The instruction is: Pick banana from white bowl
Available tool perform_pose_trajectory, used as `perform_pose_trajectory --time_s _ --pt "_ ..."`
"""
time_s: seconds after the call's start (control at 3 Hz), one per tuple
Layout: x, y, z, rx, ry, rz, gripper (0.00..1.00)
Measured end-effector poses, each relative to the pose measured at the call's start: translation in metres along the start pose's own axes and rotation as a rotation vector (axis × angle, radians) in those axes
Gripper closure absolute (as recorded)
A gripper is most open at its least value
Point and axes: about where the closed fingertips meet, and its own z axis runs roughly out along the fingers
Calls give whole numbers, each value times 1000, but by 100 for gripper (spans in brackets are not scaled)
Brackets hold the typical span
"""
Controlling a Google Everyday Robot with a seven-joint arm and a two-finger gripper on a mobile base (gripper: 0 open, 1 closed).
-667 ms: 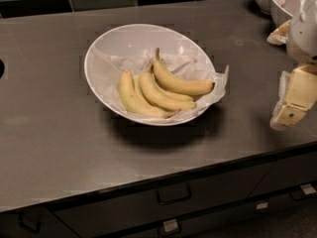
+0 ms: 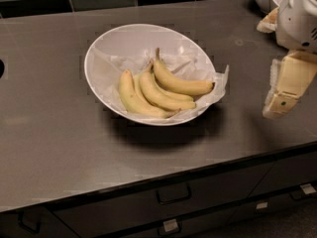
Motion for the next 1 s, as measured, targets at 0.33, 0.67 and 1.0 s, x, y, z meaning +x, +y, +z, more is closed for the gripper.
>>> perform_pose_trajectory --time_s 0.33,0.67,1.0 --pt "-33 -15 -5 15 5 -86 0" --pt "-66 -29 0 17 1 -158 0" --pt "-91 -52 33 20 -25 -87 0"
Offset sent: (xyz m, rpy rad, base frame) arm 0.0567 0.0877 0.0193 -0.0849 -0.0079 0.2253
